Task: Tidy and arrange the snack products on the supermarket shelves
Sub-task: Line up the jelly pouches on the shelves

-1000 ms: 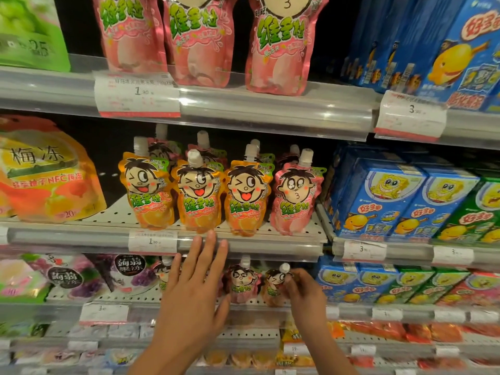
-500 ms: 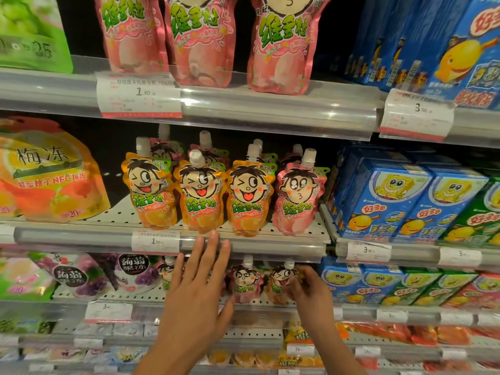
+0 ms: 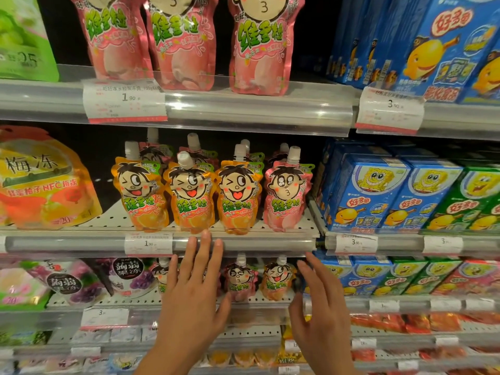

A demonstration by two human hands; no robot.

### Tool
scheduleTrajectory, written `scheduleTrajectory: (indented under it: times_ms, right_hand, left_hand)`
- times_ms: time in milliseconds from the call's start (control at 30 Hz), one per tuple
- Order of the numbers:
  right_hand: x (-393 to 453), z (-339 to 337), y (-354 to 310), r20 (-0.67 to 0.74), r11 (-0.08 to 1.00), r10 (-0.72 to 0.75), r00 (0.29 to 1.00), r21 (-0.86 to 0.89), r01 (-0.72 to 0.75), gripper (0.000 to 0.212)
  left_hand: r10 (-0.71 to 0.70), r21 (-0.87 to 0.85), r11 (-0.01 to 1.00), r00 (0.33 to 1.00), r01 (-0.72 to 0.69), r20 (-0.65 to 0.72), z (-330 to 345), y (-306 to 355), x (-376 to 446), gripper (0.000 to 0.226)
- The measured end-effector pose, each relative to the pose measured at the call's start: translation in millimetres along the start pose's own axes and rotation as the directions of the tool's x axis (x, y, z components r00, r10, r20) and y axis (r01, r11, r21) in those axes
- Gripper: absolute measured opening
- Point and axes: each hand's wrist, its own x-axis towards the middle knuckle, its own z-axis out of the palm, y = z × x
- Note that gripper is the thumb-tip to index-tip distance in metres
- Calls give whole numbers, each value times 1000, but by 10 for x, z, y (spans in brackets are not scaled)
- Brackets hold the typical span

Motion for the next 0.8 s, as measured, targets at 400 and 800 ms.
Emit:
scheduleTrajectory:
  times_ms: [400,800]
  right_hand:
    - [74,91,115,286,982,47,957,-186,8,92]
    - [62,104,89,346,971,60,936,-236,24,96]
  left_hand:
    - [185,-203,949,947,-242,-263,400,107,-167,37]
    - [-243,-442,857,964,264,104,389,531,269,61]
